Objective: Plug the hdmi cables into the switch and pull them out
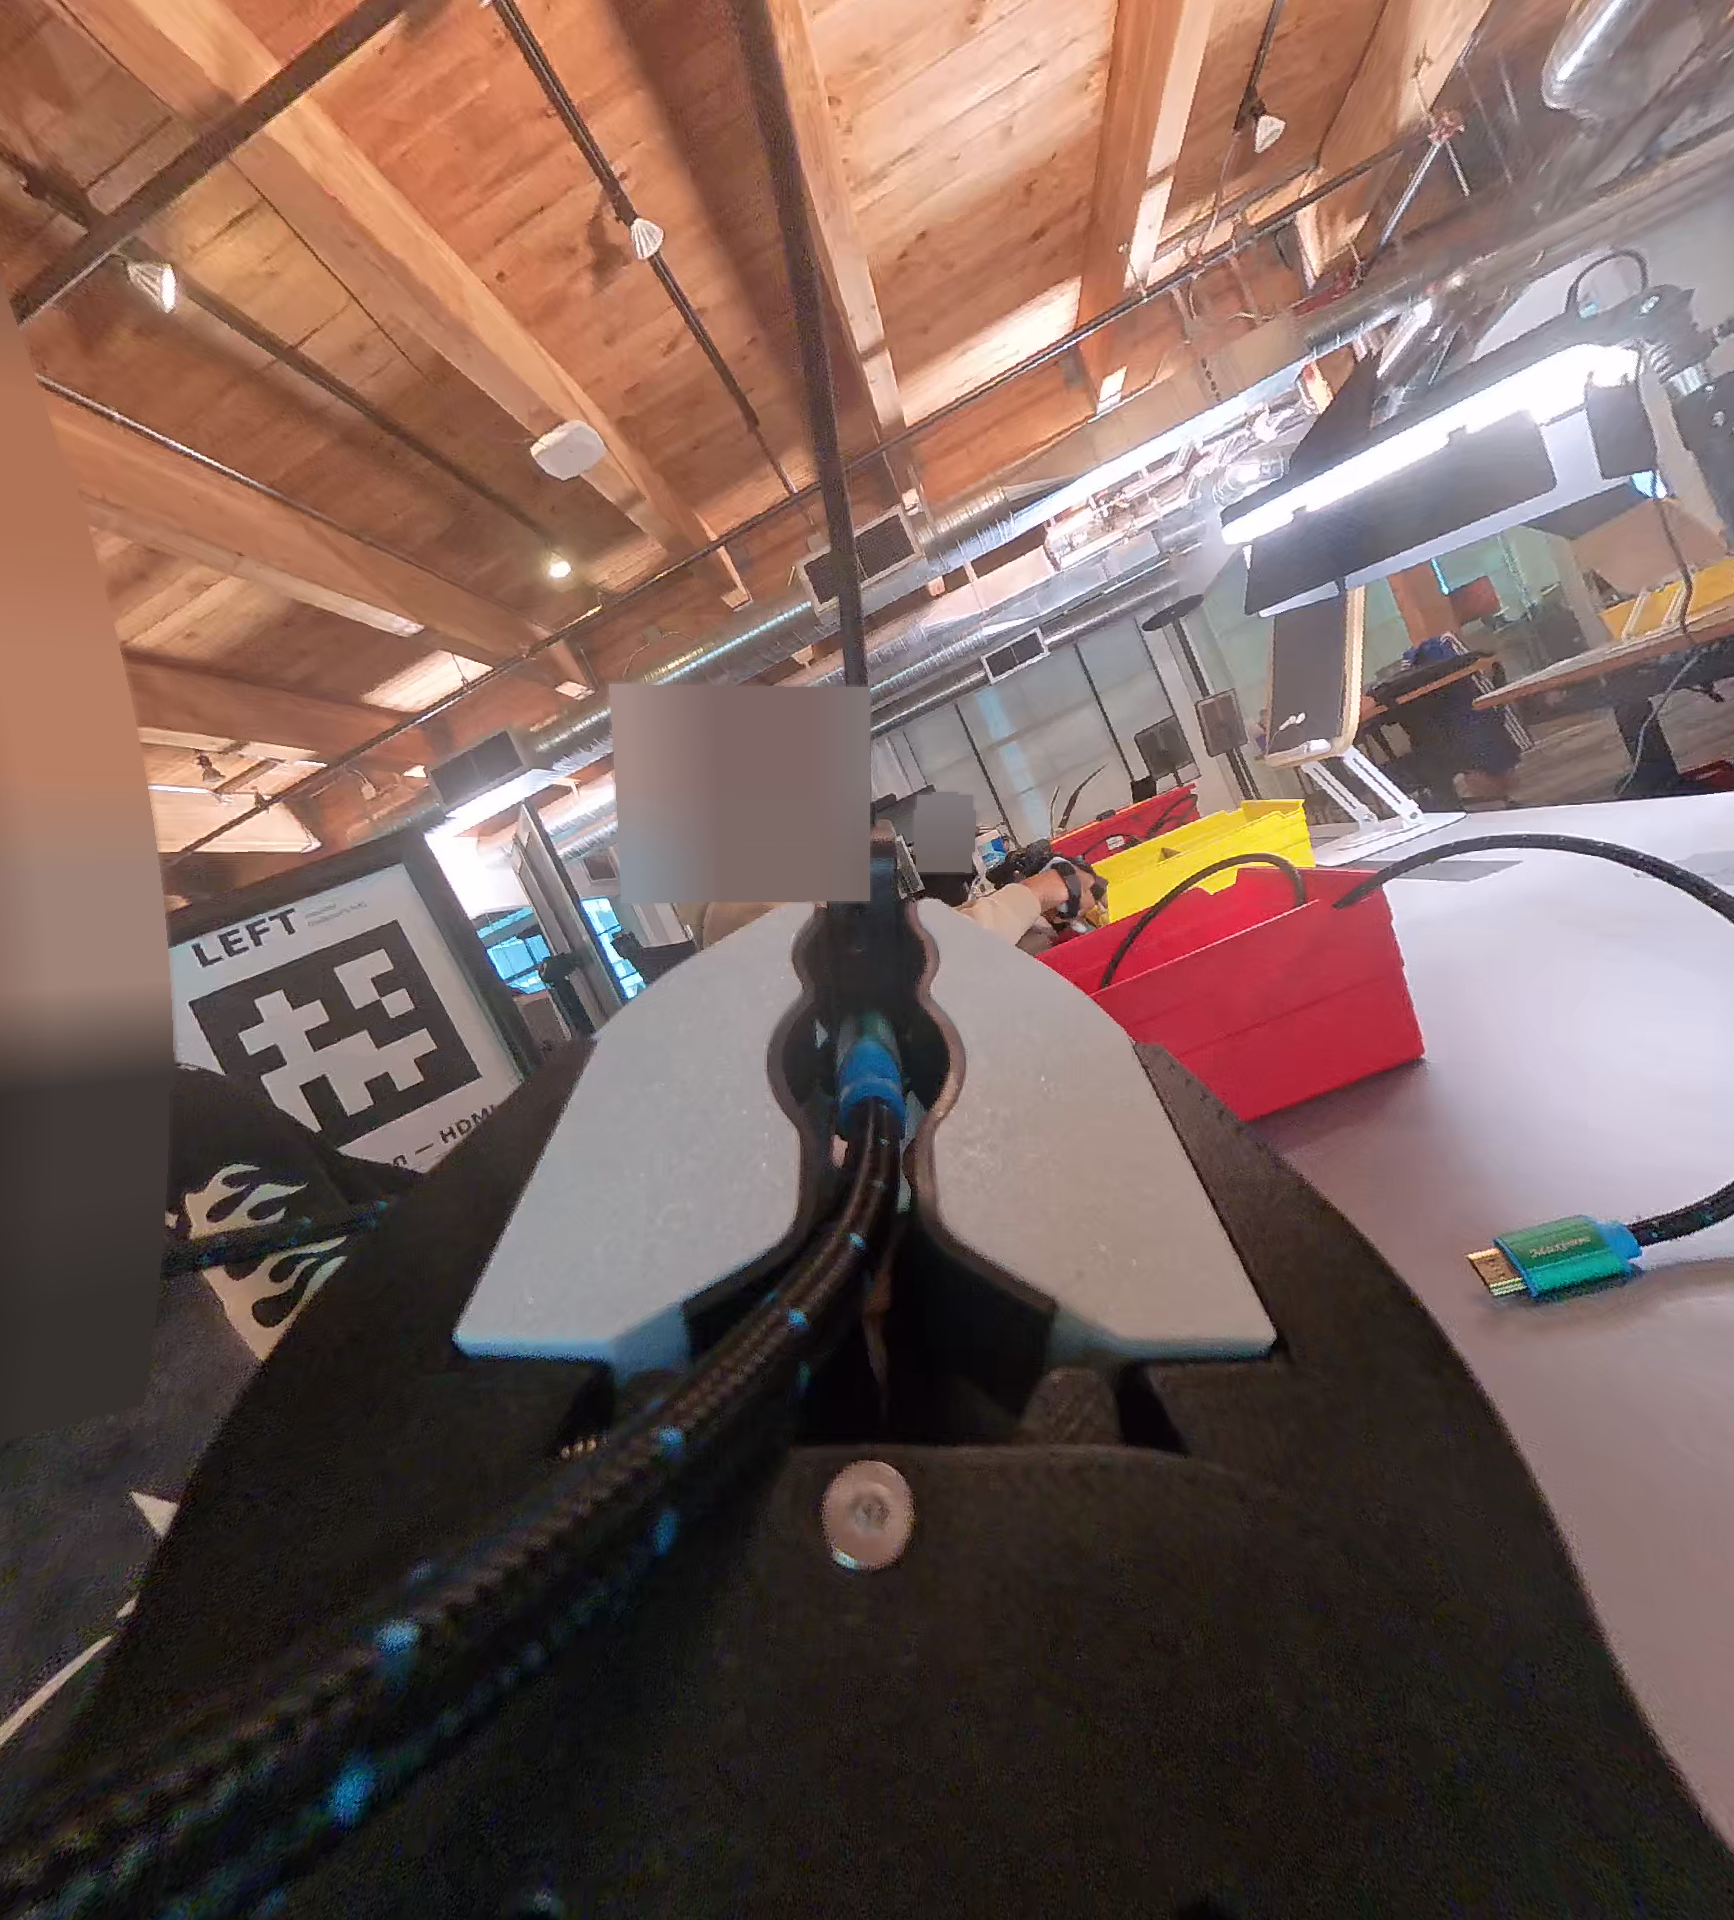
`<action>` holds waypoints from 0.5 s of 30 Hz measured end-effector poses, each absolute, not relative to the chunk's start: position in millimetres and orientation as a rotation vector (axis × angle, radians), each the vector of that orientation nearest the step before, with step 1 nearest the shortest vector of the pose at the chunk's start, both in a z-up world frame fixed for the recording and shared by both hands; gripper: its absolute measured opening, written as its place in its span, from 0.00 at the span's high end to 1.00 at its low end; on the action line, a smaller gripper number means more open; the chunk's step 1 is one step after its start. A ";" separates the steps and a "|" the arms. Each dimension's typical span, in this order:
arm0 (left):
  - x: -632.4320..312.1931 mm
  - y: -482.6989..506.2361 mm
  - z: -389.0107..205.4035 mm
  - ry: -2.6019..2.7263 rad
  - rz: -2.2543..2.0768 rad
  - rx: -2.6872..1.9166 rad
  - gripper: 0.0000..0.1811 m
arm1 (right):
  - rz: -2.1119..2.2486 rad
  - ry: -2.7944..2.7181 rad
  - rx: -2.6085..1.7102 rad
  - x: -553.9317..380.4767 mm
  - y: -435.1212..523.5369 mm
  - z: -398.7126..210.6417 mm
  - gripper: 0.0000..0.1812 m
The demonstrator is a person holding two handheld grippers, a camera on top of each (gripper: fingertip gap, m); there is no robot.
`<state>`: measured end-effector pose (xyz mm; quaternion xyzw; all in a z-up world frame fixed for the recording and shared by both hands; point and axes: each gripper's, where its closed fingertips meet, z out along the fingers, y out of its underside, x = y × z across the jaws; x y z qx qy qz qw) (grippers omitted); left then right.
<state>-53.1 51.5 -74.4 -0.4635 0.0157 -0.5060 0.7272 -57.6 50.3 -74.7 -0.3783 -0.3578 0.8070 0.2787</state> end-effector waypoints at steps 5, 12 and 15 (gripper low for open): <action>-74.6 46.0 -65.0 -0.101 -1.178 -0.854 0.92 | 2.191 -0.779 -1.029 -59.2 61.8 -69.5 0.77; -103.1 44.2 -64.5 -0.263 -1.287 -0.705 0.93 | 2.137 -0.847 -1.046 -77.3 44.4 -80.7 0.71; -90.6 51.2 -71.6 -0.234 -1.259 -0.792 0.92 | 2.094 -0.841 -1.030 -80.4 43.2 -82.7 0.88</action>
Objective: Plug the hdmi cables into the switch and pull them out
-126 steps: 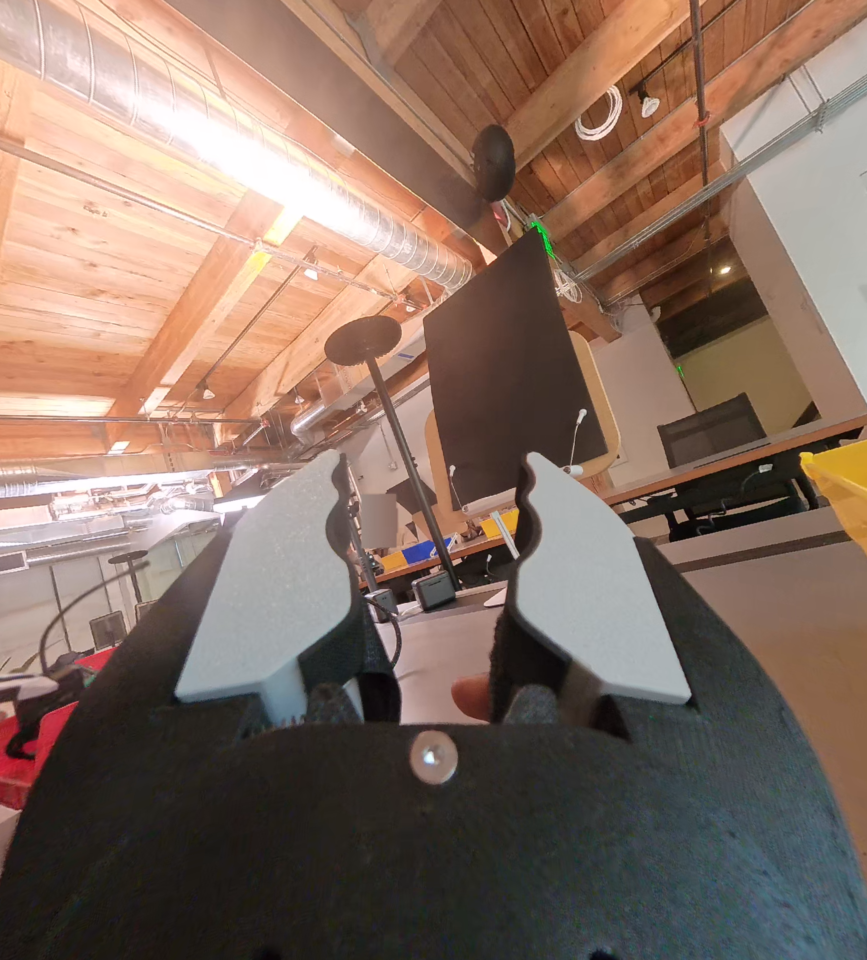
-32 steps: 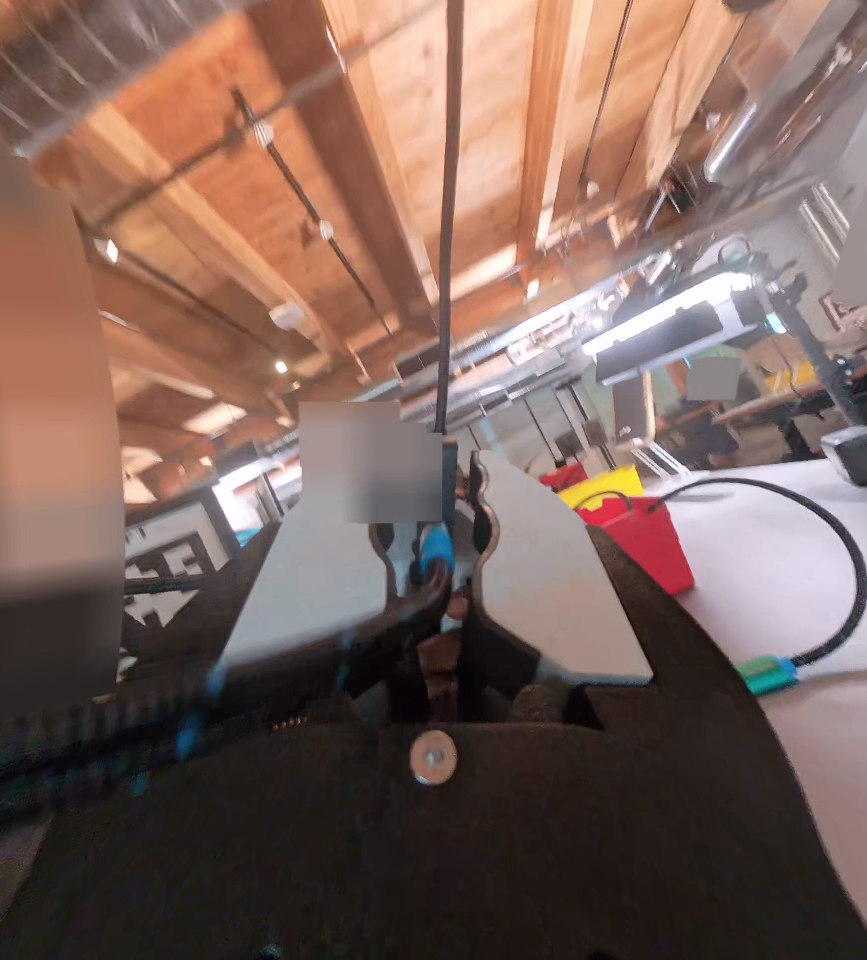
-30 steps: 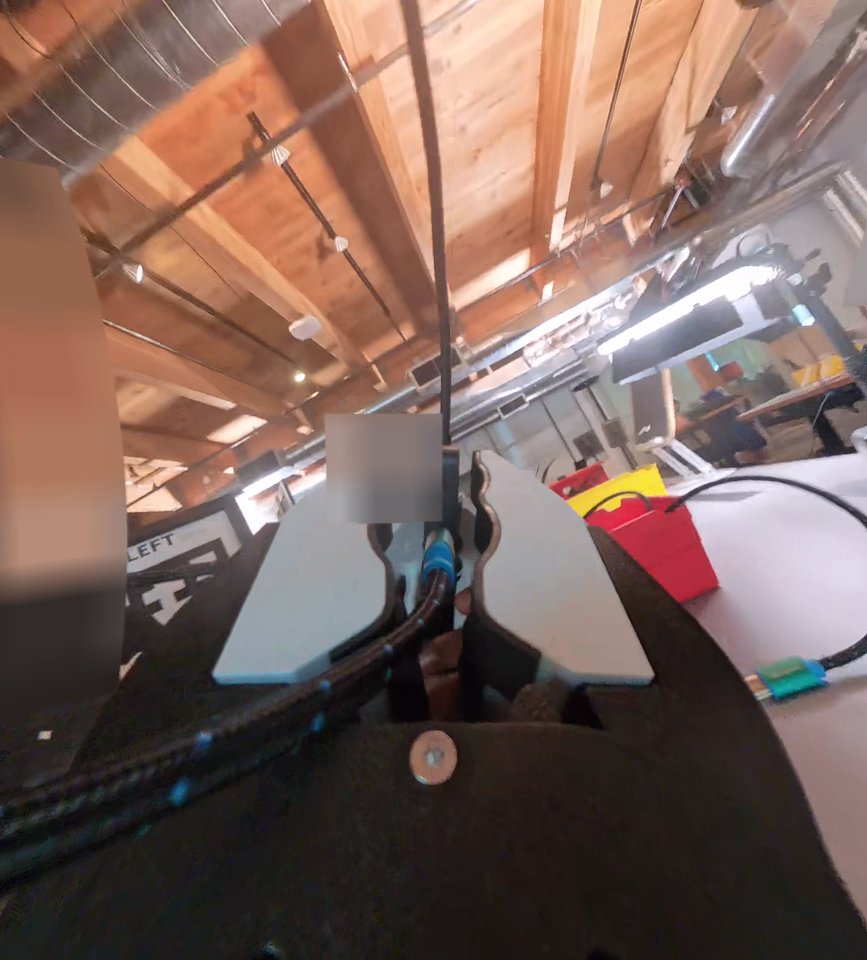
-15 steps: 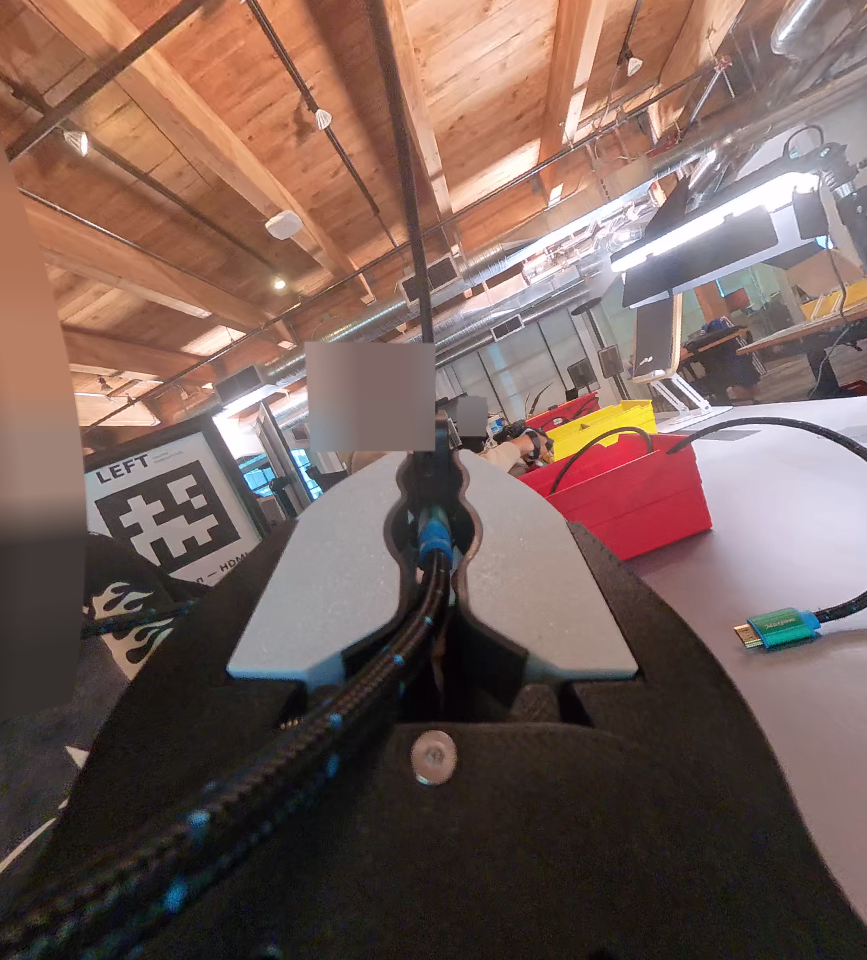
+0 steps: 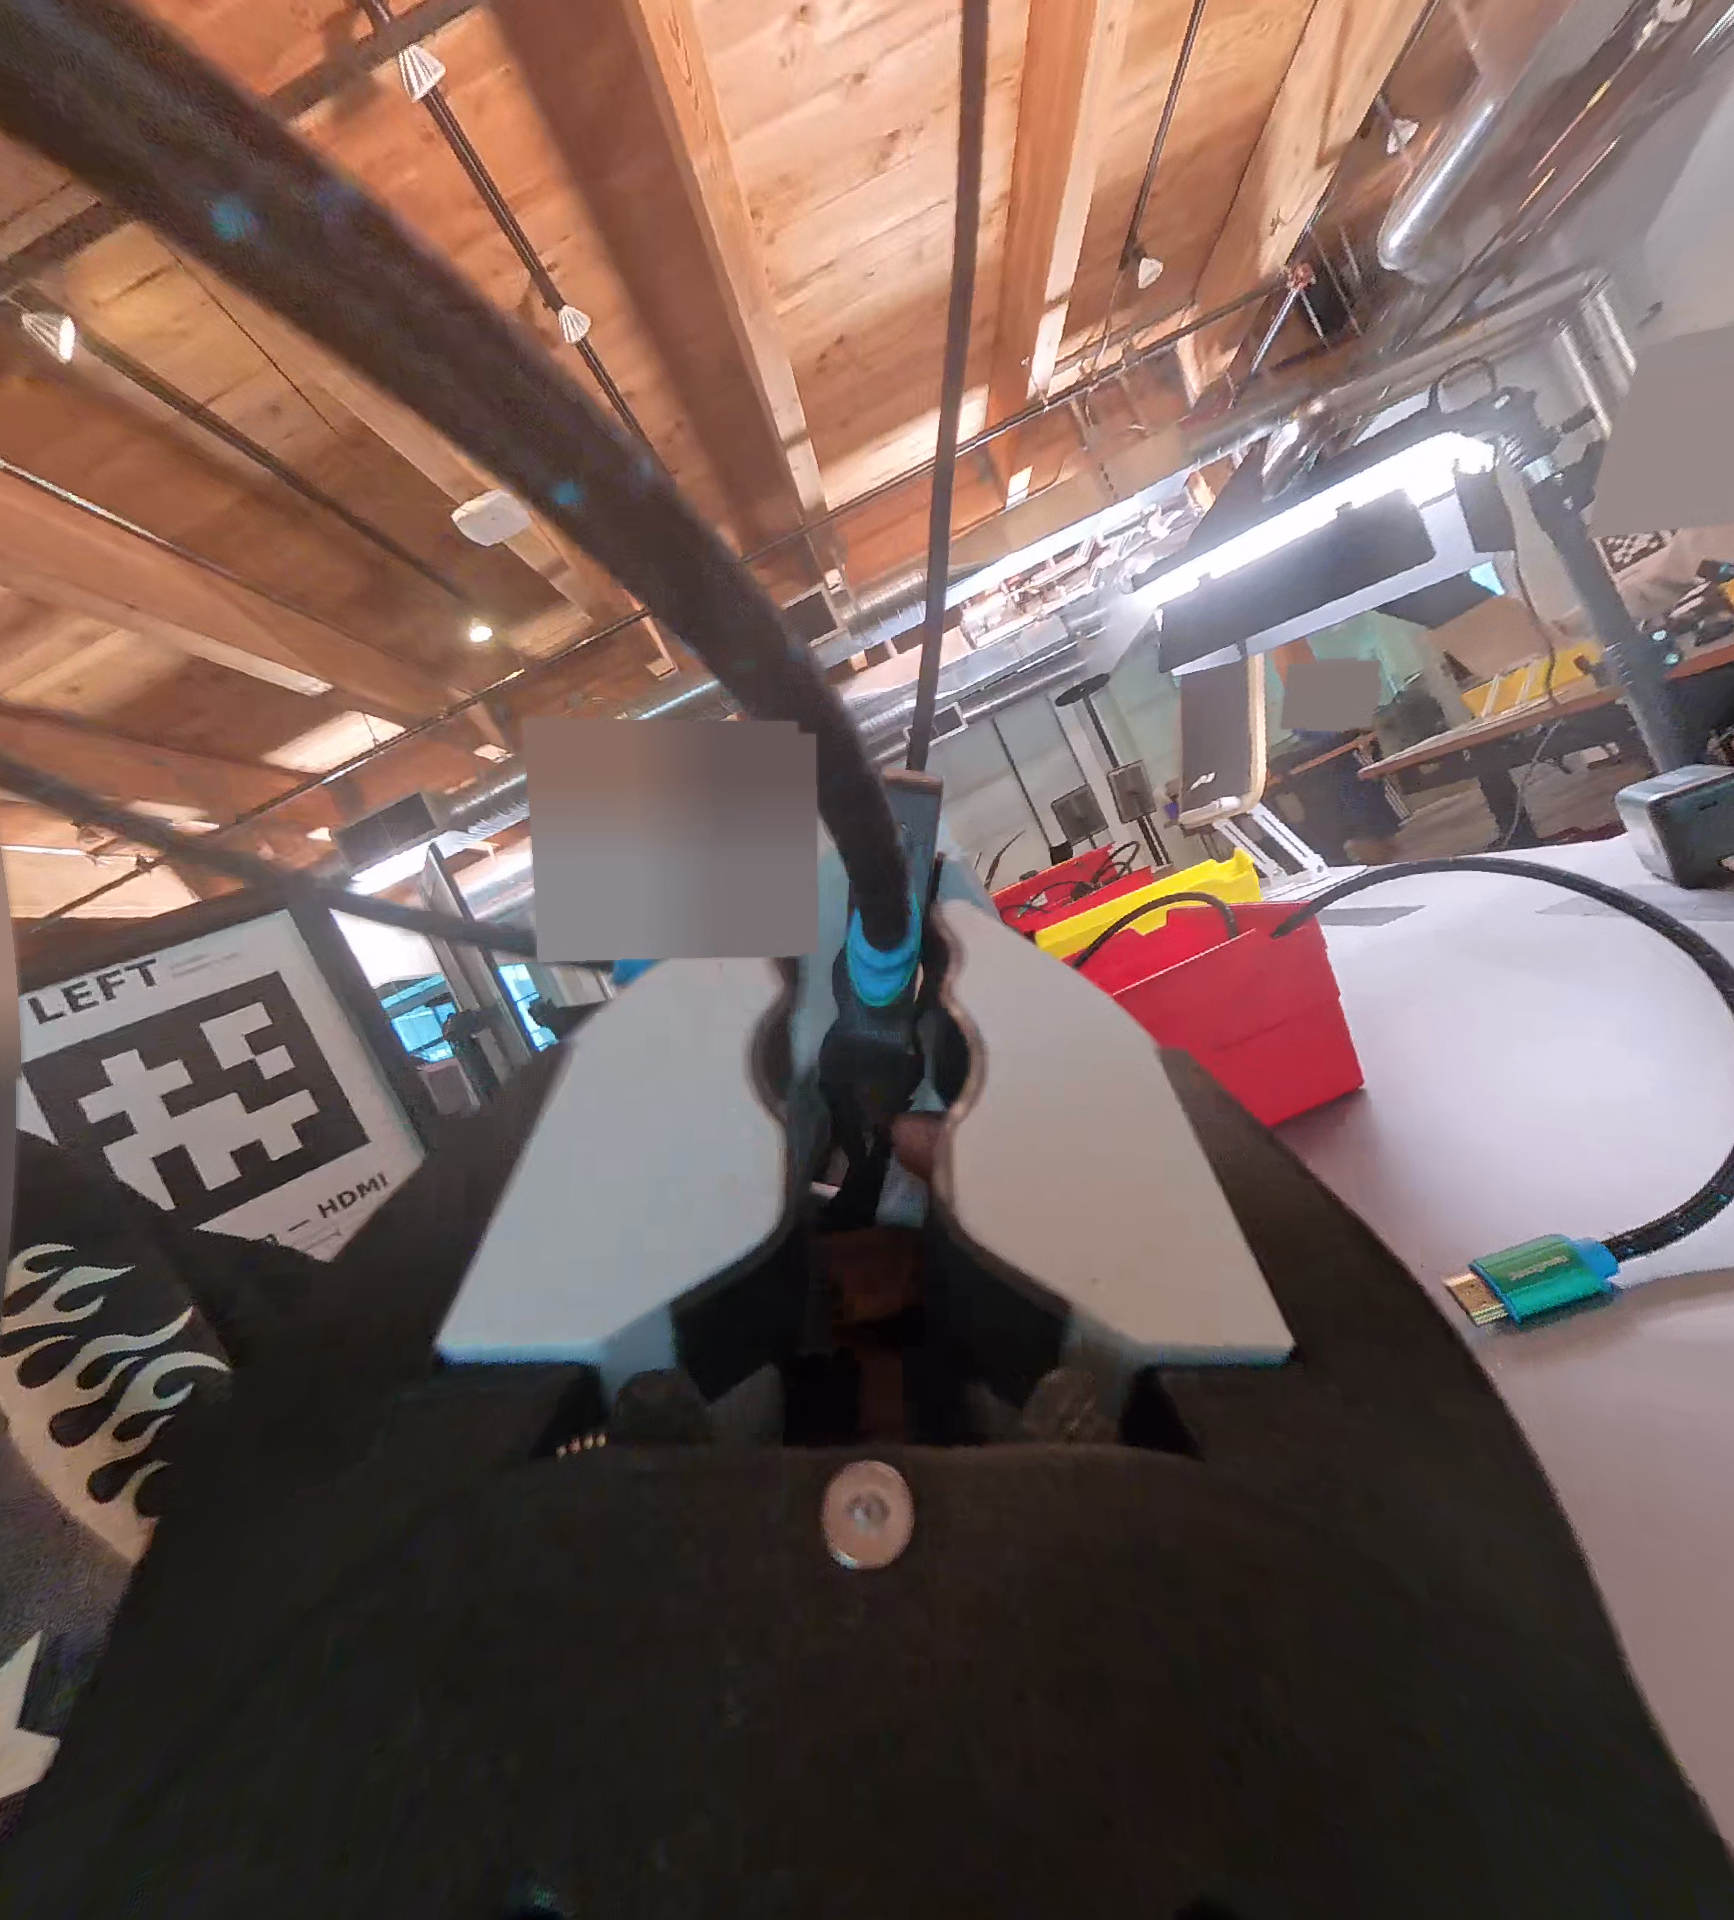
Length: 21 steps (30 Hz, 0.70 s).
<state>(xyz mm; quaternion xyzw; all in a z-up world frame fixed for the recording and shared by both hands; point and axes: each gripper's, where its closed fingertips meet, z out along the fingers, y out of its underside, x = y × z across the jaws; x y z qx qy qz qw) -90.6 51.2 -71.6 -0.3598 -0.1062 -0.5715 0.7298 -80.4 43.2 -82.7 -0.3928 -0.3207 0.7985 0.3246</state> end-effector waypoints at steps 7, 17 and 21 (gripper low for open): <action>-84.0 56.0 -72.2 -0.196 -1.092 -0.865 0.62 | 2.114 -0.758 -1.033 -67.9 62.1 -77.4 0.93; -93.1 65.7 -78.2 -0.136 -0.844 -1.066 0.47 | 2.214 -0.483 -0.996 -40.7 102.8 -63.0 0.94; -131.9 64.0 -82.1 -0.357 -0.883 -0.996 0.95 | 2.202 -0.481 -1.015 -41.4 105.1 -64.9 0.94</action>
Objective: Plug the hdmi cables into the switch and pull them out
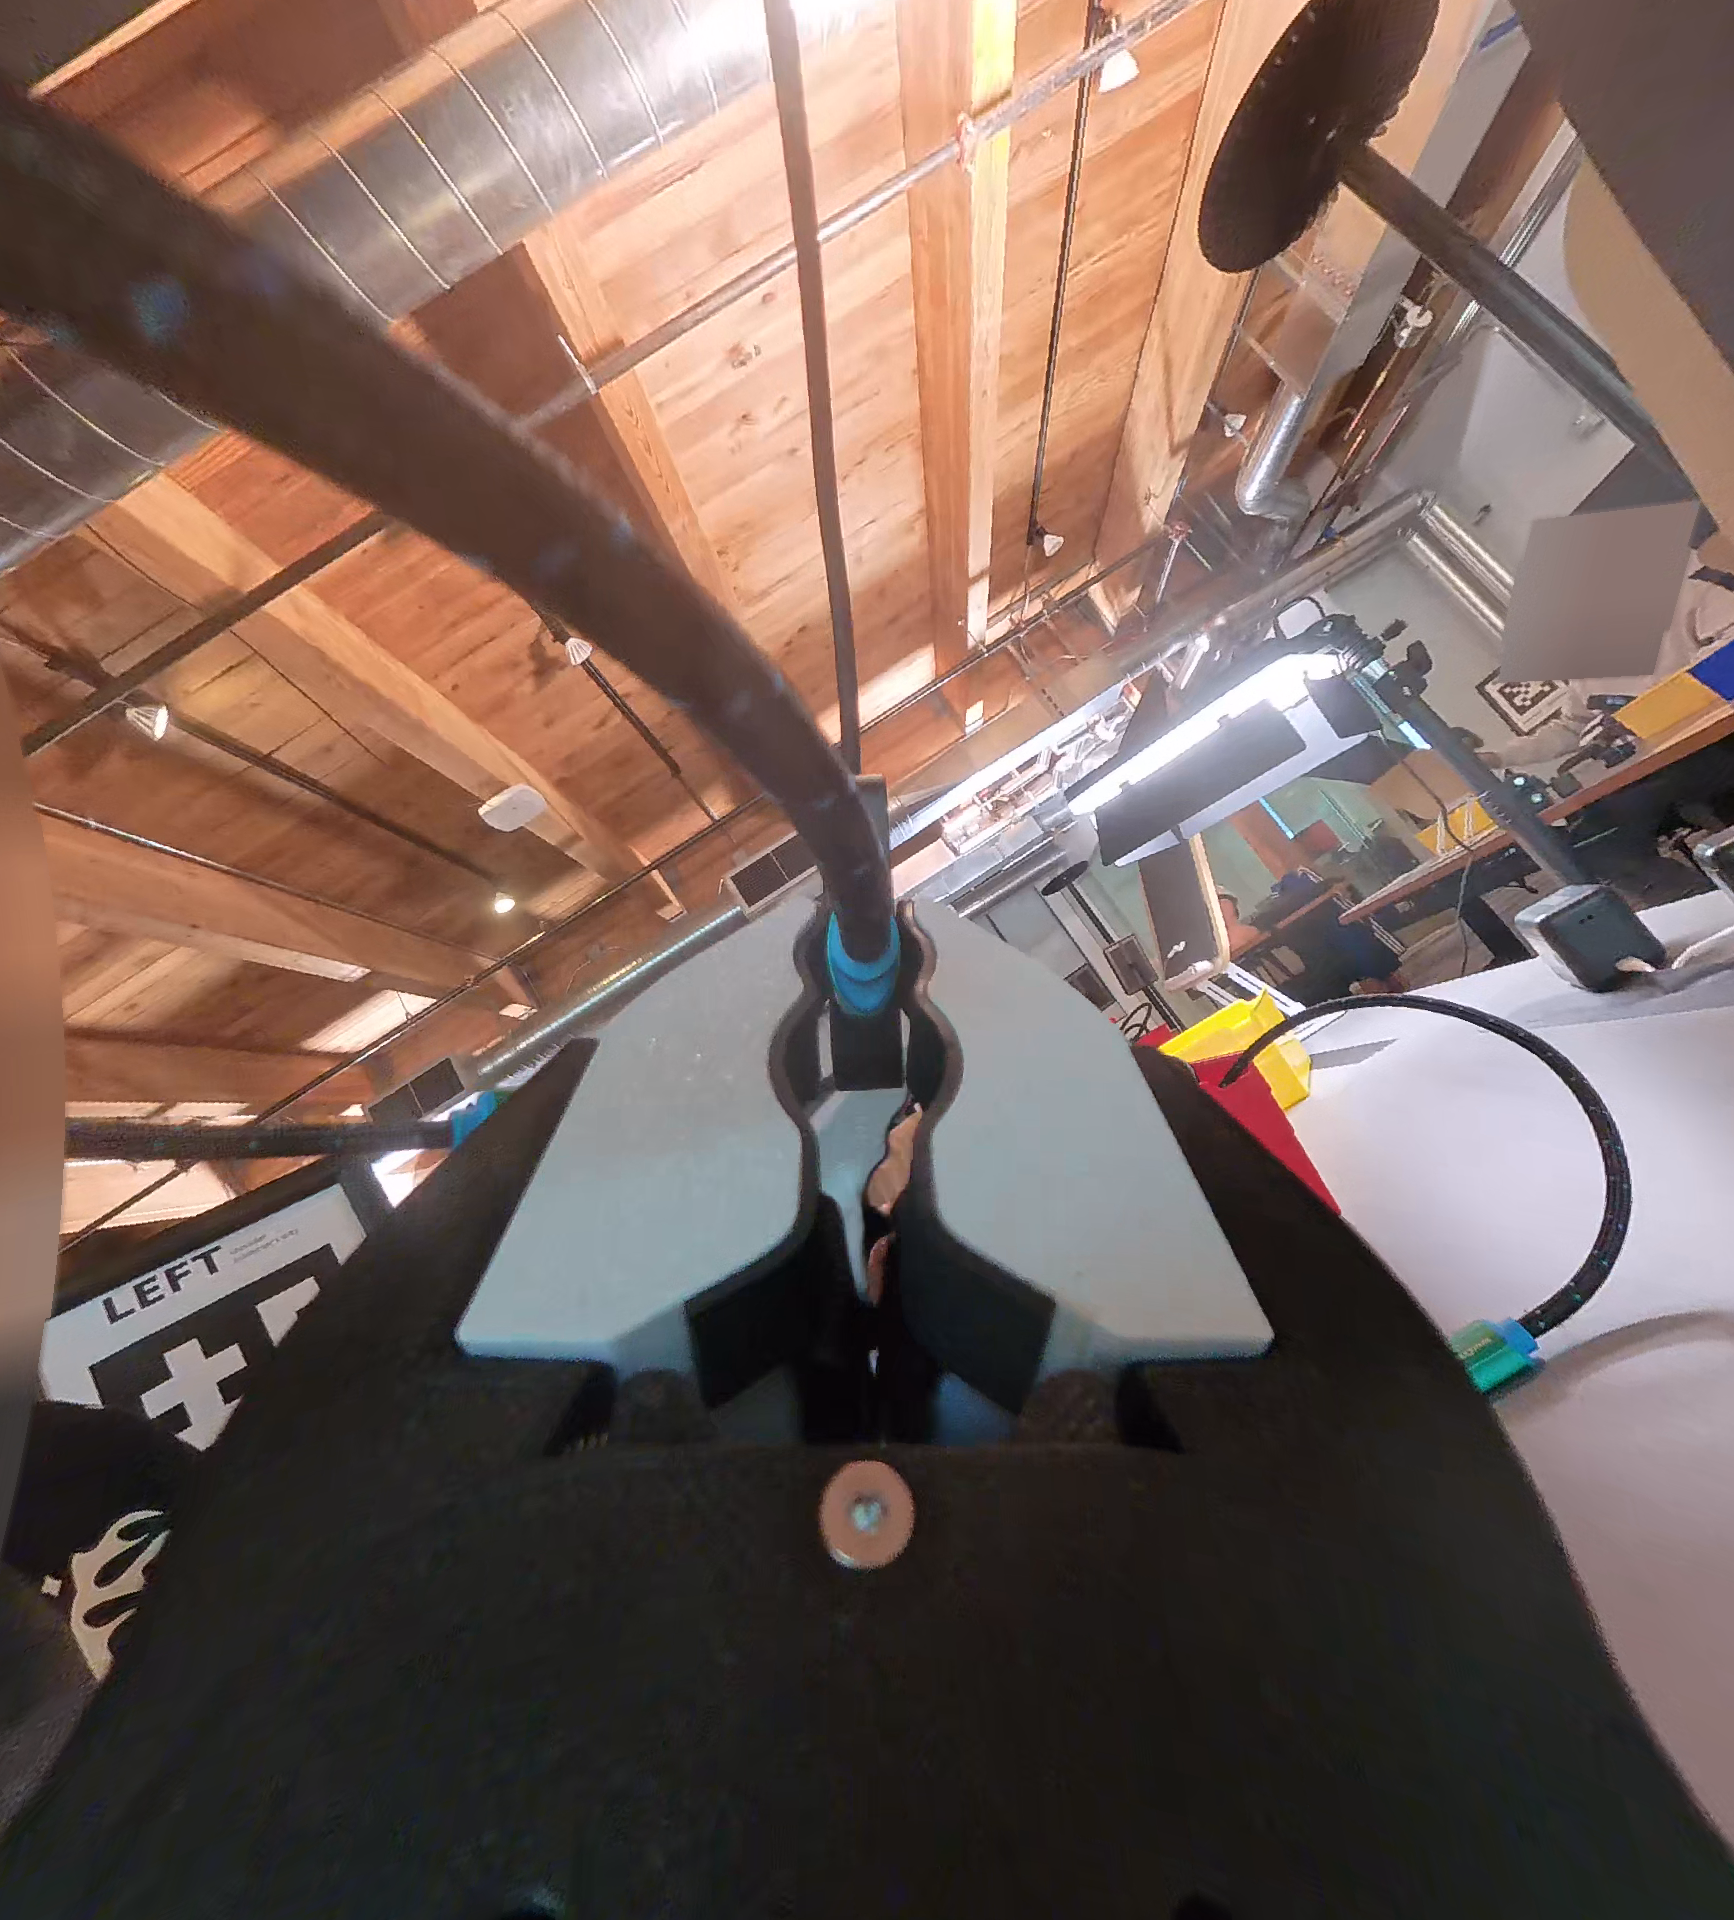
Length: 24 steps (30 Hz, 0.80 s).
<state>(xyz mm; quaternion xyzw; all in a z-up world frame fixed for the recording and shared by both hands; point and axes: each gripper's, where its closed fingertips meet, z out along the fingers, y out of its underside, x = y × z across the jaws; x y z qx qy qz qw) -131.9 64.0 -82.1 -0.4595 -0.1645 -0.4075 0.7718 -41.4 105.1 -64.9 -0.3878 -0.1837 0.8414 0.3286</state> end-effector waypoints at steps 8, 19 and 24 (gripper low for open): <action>-98.0 69.5 -91.2 -0.092 -0.802 -1.189 0.51 | 2.246 -0.520 -1.059 -47.5 100.0 -69.6 0.94; -76.3 58.8 -81.9 -0.100 -1.095 -0.992 0.75 | 2.268 -0.791 -1.122 -68.6 61.5 -83.9 0.94; -79.1 52.8 -78.9 -0.120 -1.058 -0.941 0.93 | 2.272 -0.804 -1.106 -71.8 54.4 -82.8 0.88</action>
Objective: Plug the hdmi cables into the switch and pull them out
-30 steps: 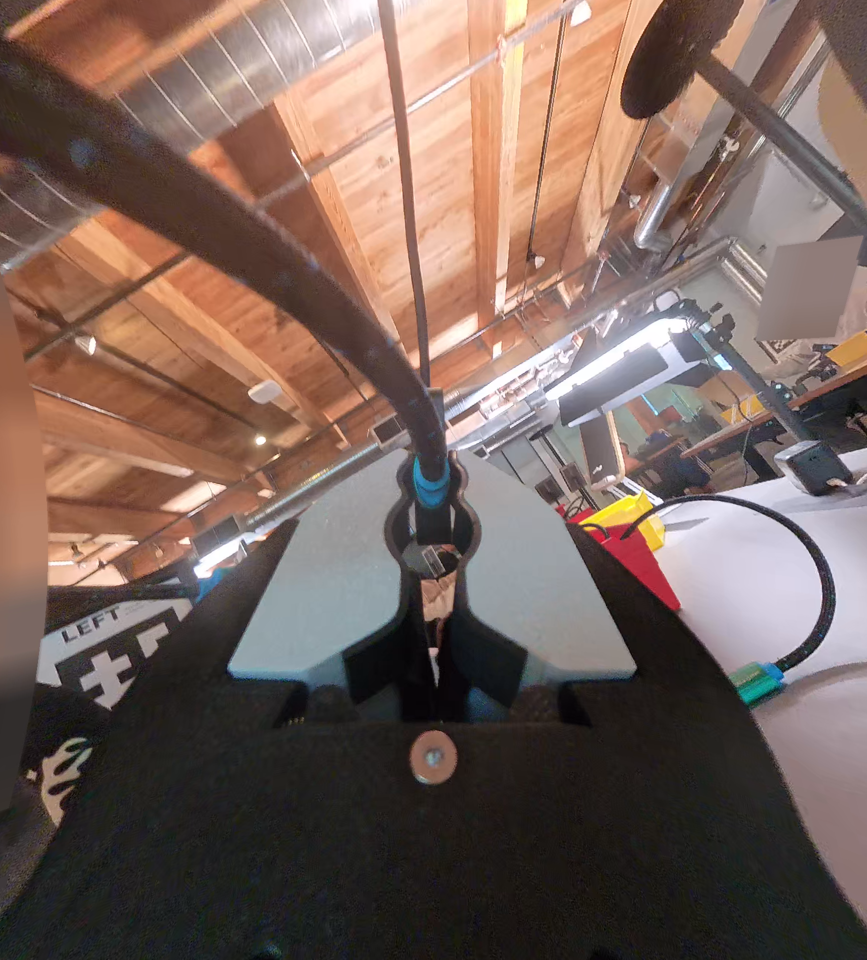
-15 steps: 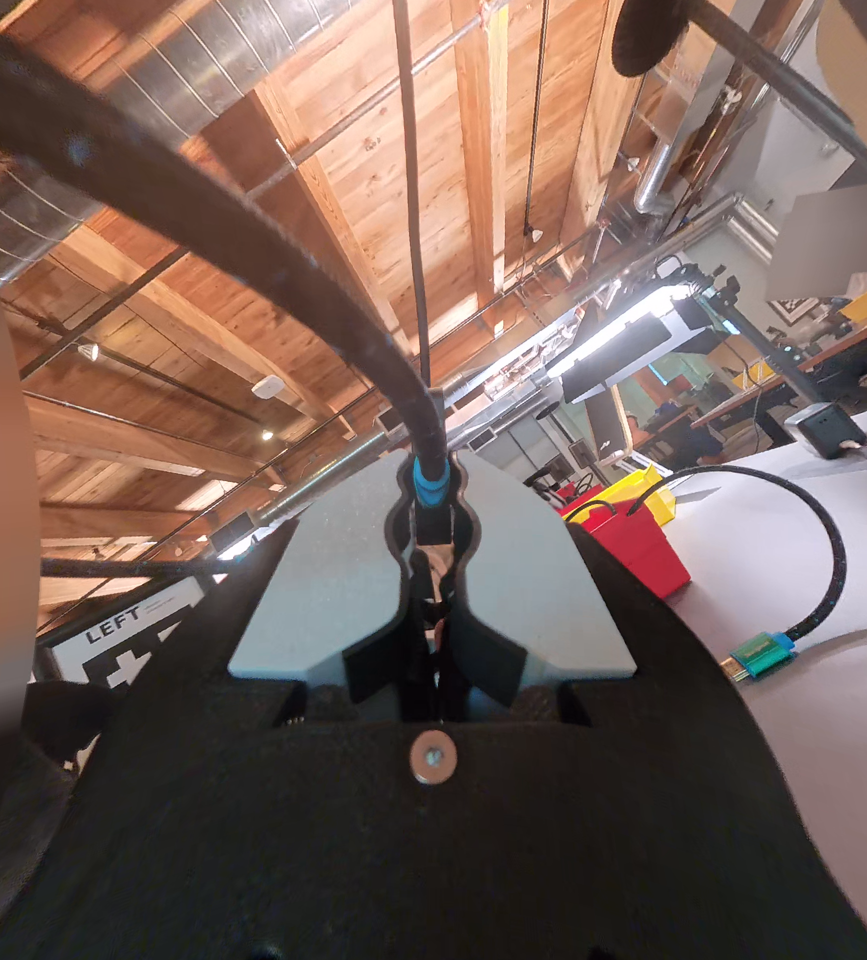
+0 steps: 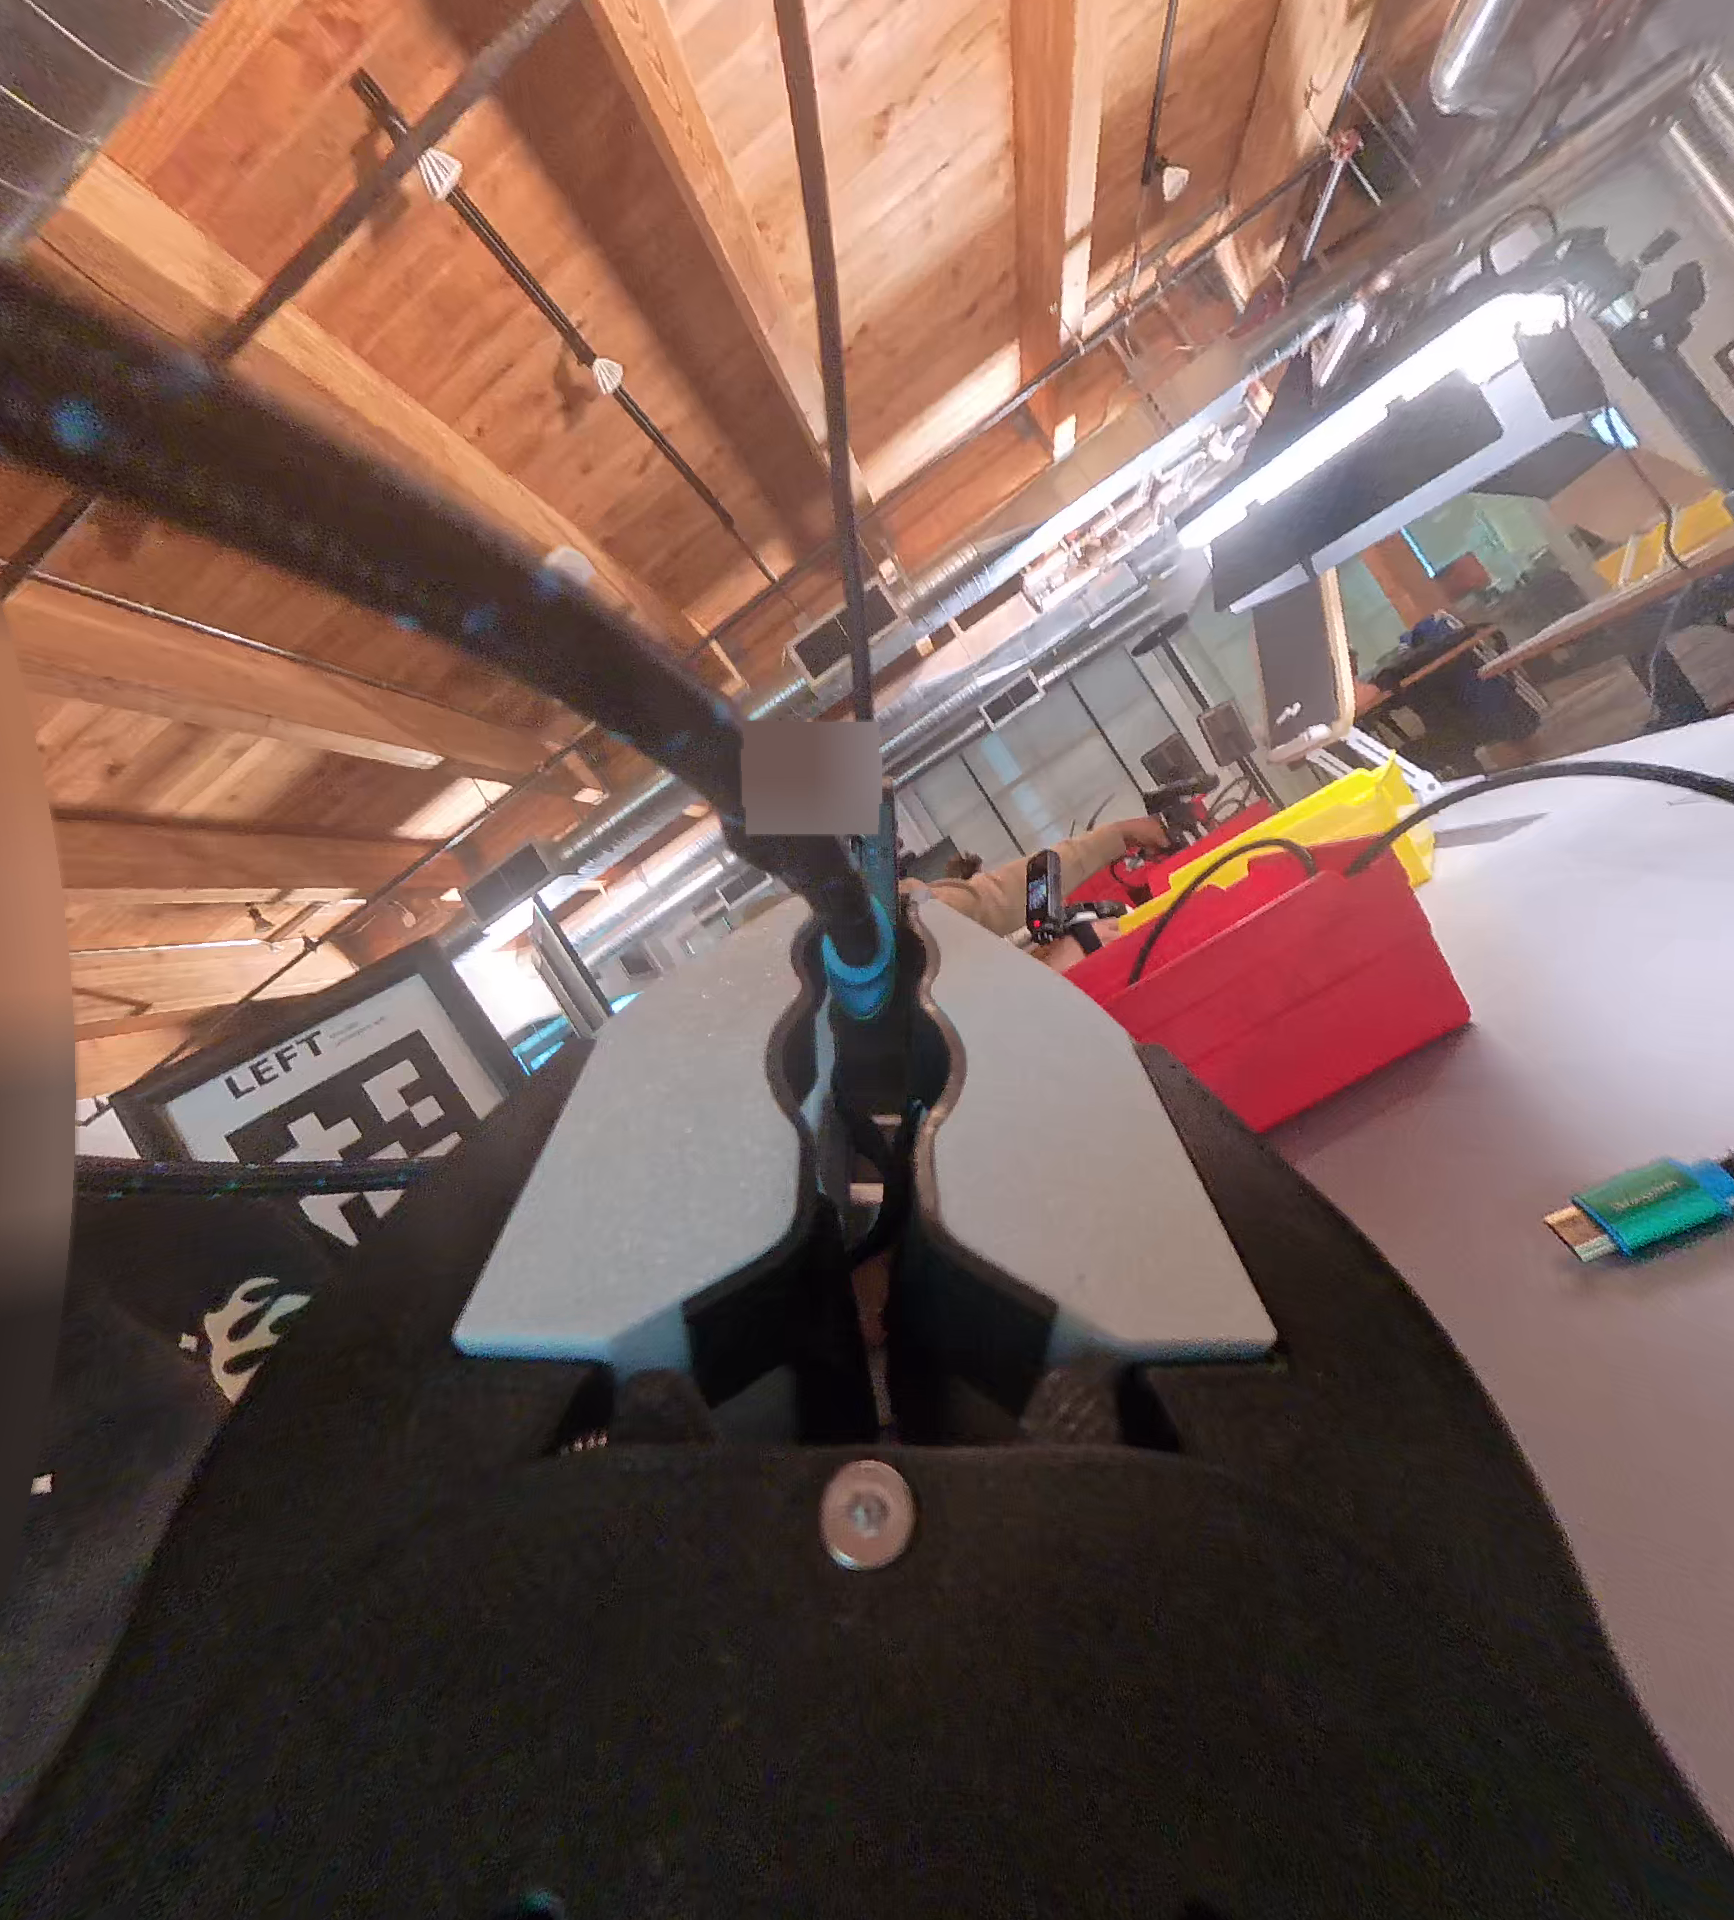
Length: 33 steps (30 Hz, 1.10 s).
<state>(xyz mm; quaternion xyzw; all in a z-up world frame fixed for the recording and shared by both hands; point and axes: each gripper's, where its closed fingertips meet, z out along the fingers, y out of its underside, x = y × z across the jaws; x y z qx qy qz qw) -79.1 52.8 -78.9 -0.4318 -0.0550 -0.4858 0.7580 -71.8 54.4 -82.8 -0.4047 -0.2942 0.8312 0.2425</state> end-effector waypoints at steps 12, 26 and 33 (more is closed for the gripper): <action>-100.4 45.5 -74.5 -0.248 -1.150 -0.772 0.93 | 2.251 -0.625 -1.063 -81.9 54.4 -80.8 0.88; -99.2 55.9 -79.4 -0.317 -1.021 -0.808 0.93 | 2.219 -0.482 -1.105 -82.5 66.5 -82.7 0.94; -97.1 47.9 -76.4 -0.264 -1.093 -0.775 0.91 | 2.198 -0.512 -1.073 -82.9 56.7 -79.2 0.94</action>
